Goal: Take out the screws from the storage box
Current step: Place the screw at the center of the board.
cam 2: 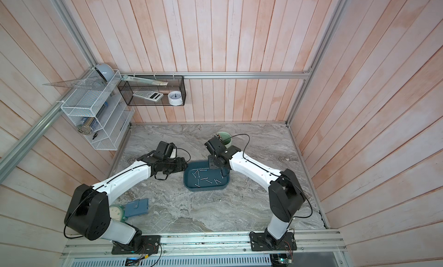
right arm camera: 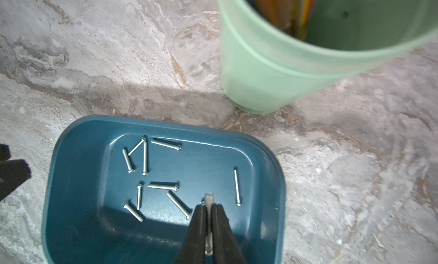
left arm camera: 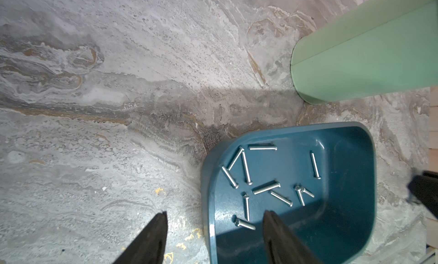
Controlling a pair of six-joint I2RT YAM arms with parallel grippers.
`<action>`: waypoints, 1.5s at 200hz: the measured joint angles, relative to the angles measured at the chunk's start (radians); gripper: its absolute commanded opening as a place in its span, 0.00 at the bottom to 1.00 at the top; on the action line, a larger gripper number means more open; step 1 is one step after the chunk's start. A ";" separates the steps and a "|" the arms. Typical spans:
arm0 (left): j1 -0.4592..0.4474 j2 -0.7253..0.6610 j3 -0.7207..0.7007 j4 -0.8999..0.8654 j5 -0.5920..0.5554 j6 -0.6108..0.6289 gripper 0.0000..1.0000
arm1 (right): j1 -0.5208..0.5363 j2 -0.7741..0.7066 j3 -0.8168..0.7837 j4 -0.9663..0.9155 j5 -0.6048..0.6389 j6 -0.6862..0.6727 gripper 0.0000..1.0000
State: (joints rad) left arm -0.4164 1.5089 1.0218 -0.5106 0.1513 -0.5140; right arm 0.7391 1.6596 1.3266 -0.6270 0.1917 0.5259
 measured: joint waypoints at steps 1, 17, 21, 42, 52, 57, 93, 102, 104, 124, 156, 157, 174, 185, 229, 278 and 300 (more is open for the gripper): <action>0.000 0.000 0.000 0.000 0.000 0.000 0.69 | -0.003 -0.006 -0.006 0.001 0.002 0.003 0.08; -0.004 0.000 0.000 -0.006 -0.003 0.003 0.69 | -0.031 -0.077 -0.074 0.008 0.026 0.025 0.08; -0.005 0.000 0.000 -0.007 -0.003 0.005 0.69 | -0.038 -0.092 -0.089 0.008 0.036 0.029 0.08; -0.008 0.000 0.001 -0.018 -0.009 0.006 0.69 | -0.074 -0.168 -0.177 0.016 0.076 0.044 0.09; -0.008 0.000 0.001 -0.023 -0.014 0.006 0.69 | -0.095 -0.201 -0.214 0.021 0.082 0.050 0.09; -0.008 0.000 0.001 -0.024 -0.017 0.006 0.69 | -0.107 -0.216 -0.231 0.025 0.084 0.051 0.09; -0.008 0.000 0.007 -0.043 -0.035 0.007 0.69 | -0.233 -0.283 -0.337 0.059 0.071 0.077 0.09; -0.008 0.000 0.010 -0.046 -0.037 0.010 0.69 | -0.259 -0.281 -0.357 0.070 0.061 0.081 0.10; -0.008 0.000 0.011 -0.047 -0.037 0.010 0.69 | -0.264 -0.279 -0.362 0.073 0.058 0.082 0.10; -0.008 0.000 0.015 -0.049 -0.045 0.011 0.69 | -0.291 -0.248 -0.395 0.091 0.027 0.092 0.10; -0.008 0.000 0.015 -0.051 -0.052 0.014 0.69 | -0.301 -0.127 -0.388 0.103 -0.034 0.089 0.10; -0.008 0.000 0.015 -0.051 -0.052 0.014 0.69 | -0.301 -0.124 -0.387 0.102 -0.035 0.088 0.10; -0.008 0.000 0.015 -0.051 -0.055 0.014 0.69 | -0.304 -0.069 -0.381 0.102 -0.058 0.078 0.10; -0.008 0.000 0.015 -0.051 -0.055 0.014 0.69 | -0.304 -0.031 -0.365 0.084 -0.063 0.072 0.10; -0.008 0.000 0.015 -0.051 -0.056 0.017 0.69 | -0.306 0.053 -0.344 0.100 -0.082 0.072 0.13; -0.008 0.000 0.015 -0.051 -0.056 0.017 0.69 | -0.306 0.058 -0.344 0.104 -0.083 0.072 0.17; -0.008 0.000 0.015 -0.051 -0.056 0.017 0.70 | -0.311 0.055 -0.344 0.104 -0.090 0.074 0.21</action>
State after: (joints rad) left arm -0.4248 1.5089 1.0370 -0.5621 0.0956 -0.4969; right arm 0.4282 1.7149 0.9829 -0.5232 0.1013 0.6003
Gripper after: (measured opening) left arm 0.694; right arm 0.189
